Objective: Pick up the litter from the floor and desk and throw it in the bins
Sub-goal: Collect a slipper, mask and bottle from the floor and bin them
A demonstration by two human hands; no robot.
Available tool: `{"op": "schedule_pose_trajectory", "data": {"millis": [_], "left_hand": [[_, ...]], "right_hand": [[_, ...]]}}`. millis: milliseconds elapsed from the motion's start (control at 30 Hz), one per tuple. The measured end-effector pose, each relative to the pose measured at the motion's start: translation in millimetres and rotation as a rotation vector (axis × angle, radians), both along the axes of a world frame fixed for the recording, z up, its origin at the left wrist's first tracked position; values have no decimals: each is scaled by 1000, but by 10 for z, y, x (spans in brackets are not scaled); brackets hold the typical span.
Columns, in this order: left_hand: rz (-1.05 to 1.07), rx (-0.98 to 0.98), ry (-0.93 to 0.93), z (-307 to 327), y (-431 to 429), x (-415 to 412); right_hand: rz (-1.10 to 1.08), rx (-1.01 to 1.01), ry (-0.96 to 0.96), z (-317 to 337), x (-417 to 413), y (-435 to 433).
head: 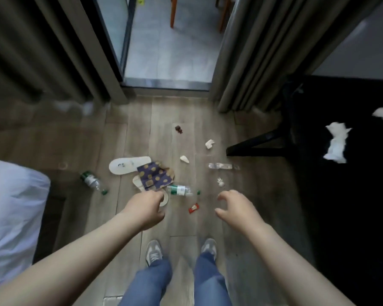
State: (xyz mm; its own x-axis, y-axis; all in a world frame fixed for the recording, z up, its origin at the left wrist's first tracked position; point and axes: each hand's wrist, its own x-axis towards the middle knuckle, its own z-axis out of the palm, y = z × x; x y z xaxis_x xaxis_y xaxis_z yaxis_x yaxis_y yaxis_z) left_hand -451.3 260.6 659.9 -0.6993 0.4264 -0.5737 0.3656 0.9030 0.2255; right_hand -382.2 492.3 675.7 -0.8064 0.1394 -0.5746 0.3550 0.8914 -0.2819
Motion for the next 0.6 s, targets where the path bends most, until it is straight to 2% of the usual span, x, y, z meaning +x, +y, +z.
{"op": "schedule_pose_trajectory", "data": {"millis": [200,433,600], "left_hand": [[109,-23,-24,-1490,10,-238],[176,-64,-13,-3383,-221,-371],[323,-1,7,-4647,-486,-639]], "right_hand": [[91,8,-21,-1374,-547,94],[267,70,-56,-3327,-854,-116],[320,49,-59,-4735,-1096,-382]]}}
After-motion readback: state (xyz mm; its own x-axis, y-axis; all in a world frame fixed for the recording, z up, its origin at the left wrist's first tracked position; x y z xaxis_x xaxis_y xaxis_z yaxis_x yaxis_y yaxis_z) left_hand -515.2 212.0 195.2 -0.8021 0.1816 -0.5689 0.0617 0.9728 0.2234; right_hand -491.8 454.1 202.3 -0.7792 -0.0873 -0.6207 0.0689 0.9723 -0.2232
